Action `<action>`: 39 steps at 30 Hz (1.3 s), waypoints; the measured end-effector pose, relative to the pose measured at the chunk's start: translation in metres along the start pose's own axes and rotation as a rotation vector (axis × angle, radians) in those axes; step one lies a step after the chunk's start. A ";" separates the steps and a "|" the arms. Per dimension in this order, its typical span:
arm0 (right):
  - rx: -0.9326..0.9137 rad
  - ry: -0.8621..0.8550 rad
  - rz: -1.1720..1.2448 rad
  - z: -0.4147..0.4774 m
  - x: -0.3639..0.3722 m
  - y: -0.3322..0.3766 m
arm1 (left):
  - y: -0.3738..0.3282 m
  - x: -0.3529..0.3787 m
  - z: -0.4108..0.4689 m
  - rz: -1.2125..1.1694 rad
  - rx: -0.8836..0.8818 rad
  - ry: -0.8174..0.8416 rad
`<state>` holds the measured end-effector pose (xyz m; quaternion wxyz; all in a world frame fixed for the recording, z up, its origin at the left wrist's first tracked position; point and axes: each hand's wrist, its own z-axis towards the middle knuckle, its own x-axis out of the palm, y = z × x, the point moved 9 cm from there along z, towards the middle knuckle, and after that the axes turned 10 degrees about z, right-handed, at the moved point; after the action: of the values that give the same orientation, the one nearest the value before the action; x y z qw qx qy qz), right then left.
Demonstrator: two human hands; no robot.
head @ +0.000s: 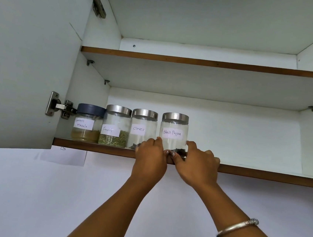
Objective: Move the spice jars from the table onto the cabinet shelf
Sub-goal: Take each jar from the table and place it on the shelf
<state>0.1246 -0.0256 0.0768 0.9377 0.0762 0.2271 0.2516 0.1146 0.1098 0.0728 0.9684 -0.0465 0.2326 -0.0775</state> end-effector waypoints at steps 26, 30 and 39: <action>0.046 0.038 -0.071 -0.004 0.009 -0.001 | -0.004 0.008 -0.006 -0.015 -0.026 0.083; 0.028 0.067 -0.011 -0.011 0.010 -0.001 | -0.007 0.003 -0.012 -0.051 0.025 0.108; -0.026 0.279 0.039 -0.078 0.014 -0.008 | -0.026 -0.006 -0.064 -0.140 0.168 0.184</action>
<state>0.1031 -0.0230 0.0000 0.8929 0.0324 0.3506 0.2807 0.0769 0.0815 0.0219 0.9357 0.0259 0.3092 -0.1680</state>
